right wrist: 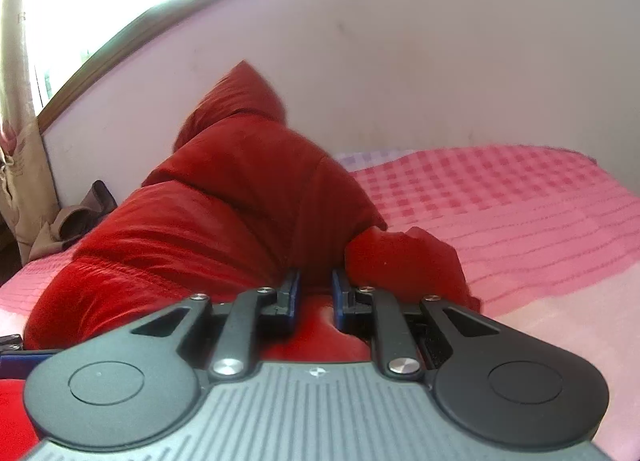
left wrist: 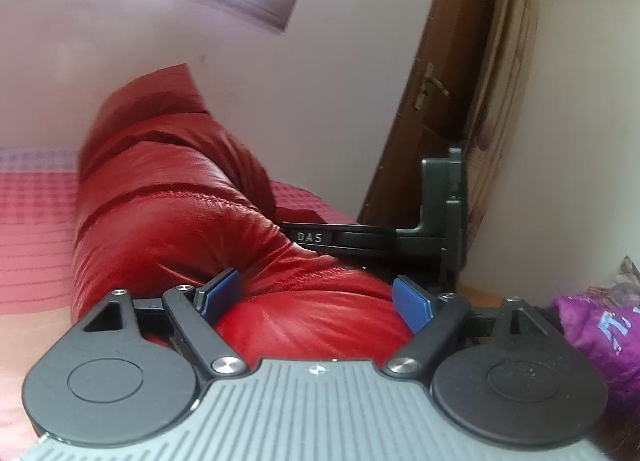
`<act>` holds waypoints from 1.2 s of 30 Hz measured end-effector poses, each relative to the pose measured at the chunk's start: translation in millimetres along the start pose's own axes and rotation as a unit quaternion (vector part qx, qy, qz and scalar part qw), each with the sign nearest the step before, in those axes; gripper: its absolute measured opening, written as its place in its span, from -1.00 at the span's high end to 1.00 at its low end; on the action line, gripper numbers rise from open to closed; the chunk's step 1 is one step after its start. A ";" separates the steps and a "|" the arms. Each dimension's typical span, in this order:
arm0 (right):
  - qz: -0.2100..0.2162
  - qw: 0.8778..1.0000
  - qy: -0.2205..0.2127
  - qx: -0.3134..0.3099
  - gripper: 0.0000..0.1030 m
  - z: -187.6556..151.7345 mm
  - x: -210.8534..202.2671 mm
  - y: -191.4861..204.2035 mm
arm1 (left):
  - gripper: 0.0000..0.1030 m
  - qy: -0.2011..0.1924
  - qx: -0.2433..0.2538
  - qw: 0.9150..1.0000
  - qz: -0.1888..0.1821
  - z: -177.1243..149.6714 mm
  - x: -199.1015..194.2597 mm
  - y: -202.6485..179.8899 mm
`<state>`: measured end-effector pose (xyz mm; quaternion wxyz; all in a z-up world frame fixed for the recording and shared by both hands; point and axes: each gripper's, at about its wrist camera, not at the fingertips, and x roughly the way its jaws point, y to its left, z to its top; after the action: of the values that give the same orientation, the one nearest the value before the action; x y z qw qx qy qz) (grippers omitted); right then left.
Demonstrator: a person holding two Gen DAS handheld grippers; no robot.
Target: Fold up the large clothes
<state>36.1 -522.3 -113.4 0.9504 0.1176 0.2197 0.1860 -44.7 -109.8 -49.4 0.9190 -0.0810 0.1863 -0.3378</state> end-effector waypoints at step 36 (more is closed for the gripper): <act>0.063 0.988 0.102 -0.098 0.65 98.0 82.5 105.3 | -0.99 0.003 0.016 0.999 0.039 -5.7 -27.0 2.5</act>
<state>118.4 -407.6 -26.3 0.9162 0.0180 0.2888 0.2773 -64.4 -90.4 -47.5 0.9320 -0.0577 0.1870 -0.3051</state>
